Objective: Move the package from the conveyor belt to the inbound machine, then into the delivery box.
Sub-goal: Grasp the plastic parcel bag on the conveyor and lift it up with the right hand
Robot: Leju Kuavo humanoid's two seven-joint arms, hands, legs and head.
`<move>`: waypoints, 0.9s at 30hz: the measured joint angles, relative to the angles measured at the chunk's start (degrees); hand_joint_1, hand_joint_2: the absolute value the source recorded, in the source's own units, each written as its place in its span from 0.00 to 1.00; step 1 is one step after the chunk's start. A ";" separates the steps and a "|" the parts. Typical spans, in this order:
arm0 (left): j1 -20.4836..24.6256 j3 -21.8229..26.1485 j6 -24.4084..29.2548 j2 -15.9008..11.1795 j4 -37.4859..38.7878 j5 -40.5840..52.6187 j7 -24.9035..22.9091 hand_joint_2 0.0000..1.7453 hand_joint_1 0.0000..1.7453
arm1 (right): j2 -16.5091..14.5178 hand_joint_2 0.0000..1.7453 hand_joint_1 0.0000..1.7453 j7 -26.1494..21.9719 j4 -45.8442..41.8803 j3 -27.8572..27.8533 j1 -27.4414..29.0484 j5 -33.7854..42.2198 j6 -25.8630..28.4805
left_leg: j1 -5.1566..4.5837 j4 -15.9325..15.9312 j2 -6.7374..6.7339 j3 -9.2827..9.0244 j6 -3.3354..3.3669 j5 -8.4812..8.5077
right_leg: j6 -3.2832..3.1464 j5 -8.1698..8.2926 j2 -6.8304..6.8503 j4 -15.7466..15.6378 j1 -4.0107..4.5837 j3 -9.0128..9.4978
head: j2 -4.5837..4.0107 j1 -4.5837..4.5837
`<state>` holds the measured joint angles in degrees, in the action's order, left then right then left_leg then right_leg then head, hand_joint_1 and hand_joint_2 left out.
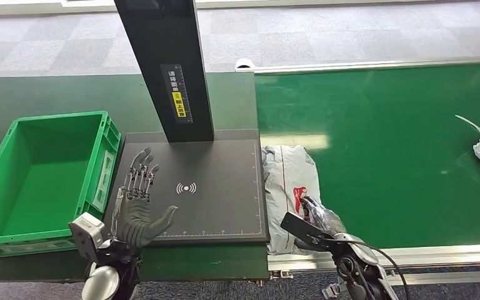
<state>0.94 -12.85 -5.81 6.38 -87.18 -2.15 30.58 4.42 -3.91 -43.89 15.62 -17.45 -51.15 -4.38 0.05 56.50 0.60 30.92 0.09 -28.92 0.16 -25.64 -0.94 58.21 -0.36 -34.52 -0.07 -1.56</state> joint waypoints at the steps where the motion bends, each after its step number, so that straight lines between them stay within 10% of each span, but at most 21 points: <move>1: -0.01 0.11 0.01 0.14 -0.08 0.02 -0.07 1.00 0.00 | -0.16 1.00 0.00 0.07 1.37 0.41 -0.86 -0.08 -0.12 | 0.00 0.00 -0.03 -0.08 -0.01 -0.01 | 0.00 0.00 -0.04 0.00 0.00 0.08 | 0.00 0.00; 7: -0.26 0.91 -0.04 0.81 -0.49 0.55 -0.42 1.00 0.00 | -1.05 1.00 0.01 0.66 6.79 2.14 -4.27 -0.80 -1.01 | 0.00 -0.02 -0.21 -0.55 -0.01 -0.14 | -0.01 -0.03 -0.21 -0.03 0.00 0.58 | 0.00 0.00; 11: -0.40 1.42 -0.21 1.33 -0.68 1.53 -0.73 1.00 0.00 | -1.74 1.00 0.97 -0.14 10.20 3.72 -6.59 -1.37 -3.55 | 0.00 -0.03 -0.45 -0.93 -0.03 -0.18 | -0.06 0.00 -0.42 -0.05 0.01 0.87 | 0.00 0.01; 27: -4.16 3.57 2.46 1.49 -3.94 0.80 -0.33 1.00 0.00 | -1.07 1.00 1.00 -11.99 4.78 4.20 -4.50 6.14 5.62 | 0.06 -0.03 -0.73 -0.64 -0.05 -0.21 | -0.14 0.07 -0.75 0.01 0.06 0.45 | 0.00 0.00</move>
<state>-3.23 -9.28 -3.35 7.87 -91.13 -1.35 30.24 3.35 -15.90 -39.11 19.81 -21.94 -45.01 1.23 0.11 56.47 -0.13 30.29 0.03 -29.14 0.01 -25.57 -1.69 58.22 -0.30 -34.07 -0.07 -1.56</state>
